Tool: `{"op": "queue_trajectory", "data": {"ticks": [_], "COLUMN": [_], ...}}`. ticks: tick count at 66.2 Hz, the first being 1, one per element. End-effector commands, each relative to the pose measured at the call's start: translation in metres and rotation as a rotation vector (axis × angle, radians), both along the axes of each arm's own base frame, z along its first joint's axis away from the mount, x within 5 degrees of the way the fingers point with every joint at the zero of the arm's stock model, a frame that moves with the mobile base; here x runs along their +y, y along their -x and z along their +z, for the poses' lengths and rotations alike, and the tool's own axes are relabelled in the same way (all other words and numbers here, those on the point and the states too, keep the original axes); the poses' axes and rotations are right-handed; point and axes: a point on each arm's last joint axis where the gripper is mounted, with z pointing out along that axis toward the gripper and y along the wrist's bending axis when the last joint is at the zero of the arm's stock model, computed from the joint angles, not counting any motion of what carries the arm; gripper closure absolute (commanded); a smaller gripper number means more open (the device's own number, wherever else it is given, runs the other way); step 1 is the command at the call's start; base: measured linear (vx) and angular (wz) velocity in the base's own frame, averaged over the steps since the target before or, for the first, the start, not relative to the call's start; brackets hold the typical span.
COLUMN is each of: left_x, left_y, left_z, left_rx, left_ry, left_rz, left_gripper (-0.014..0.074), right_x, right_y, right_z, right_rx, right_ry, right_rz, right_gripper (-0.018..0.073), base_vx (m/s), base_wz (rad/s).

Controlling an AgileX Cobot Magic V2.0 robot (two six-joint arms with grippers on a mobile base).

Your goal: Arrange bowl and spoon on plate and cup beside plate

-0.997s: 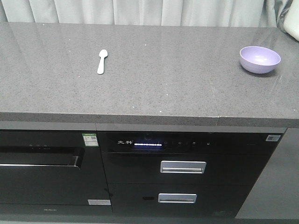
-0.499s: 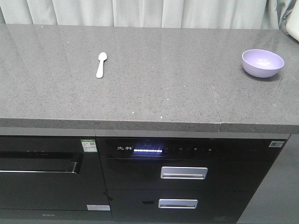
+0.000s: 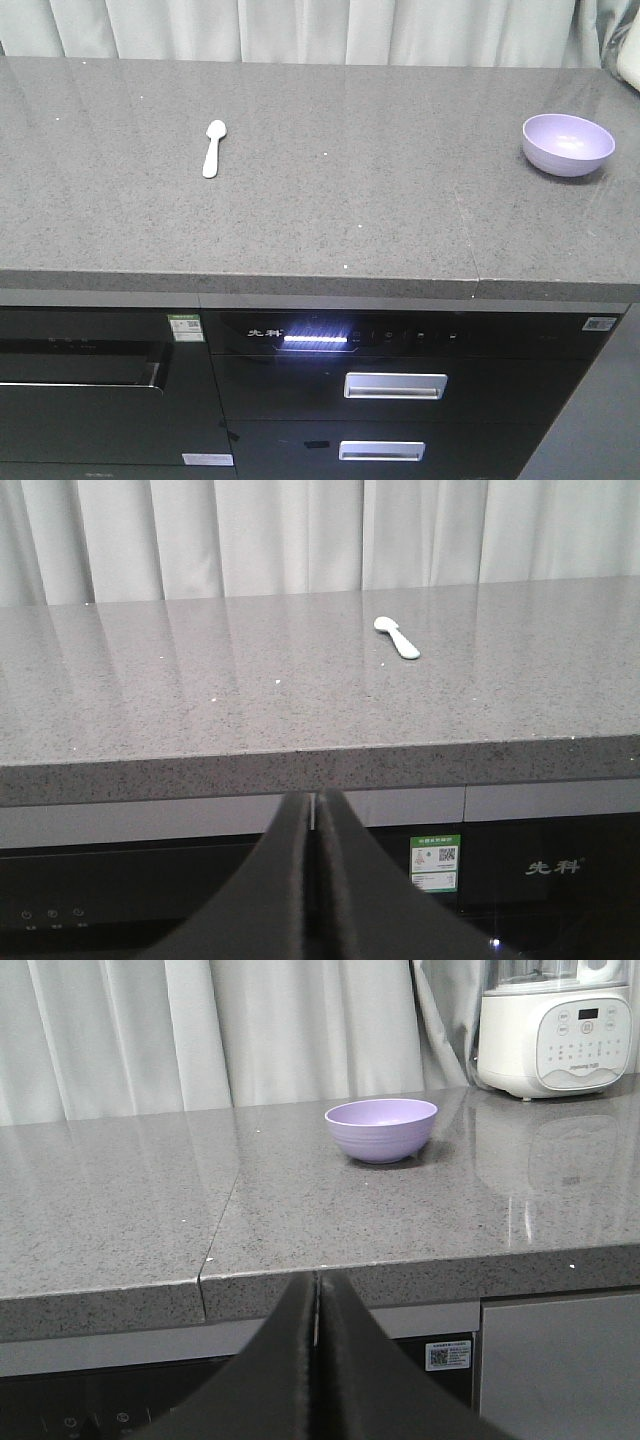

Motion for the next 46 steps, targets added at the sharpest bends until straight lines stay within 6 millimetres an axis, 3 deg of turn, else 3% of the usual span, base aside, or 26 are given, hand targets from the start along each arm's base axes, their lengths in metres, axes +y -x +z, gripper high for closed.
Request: {"op": "queue_trajectory", "data": {"ticks": [1, 46], "left_x": [-0.0001, -0.0001], "left_y": [-0.0002, -0.0002], "left_z": [-0.0021, -0.0021], "left_rx": [-0.065, -0.065], "left_ry": [0.012, 0.012], "left_rz": [-0.001, -0.001], "left_gripper": [0.0602, 0.0602], "right_x": [0.0004, 0.0004], "right_y": [0.0002, 0.0002], "right_z": [0.0021, 0.0021], "right_rx": [-0.072, -0.072], "right_ry": [0.016, 0.016], "right_rz": [0.002, 0.002], "right_gripper": [0.0564, 0.0564], "base_vx": [0.06, 0.05], "base_wz": [-0.01, -0.02]}}
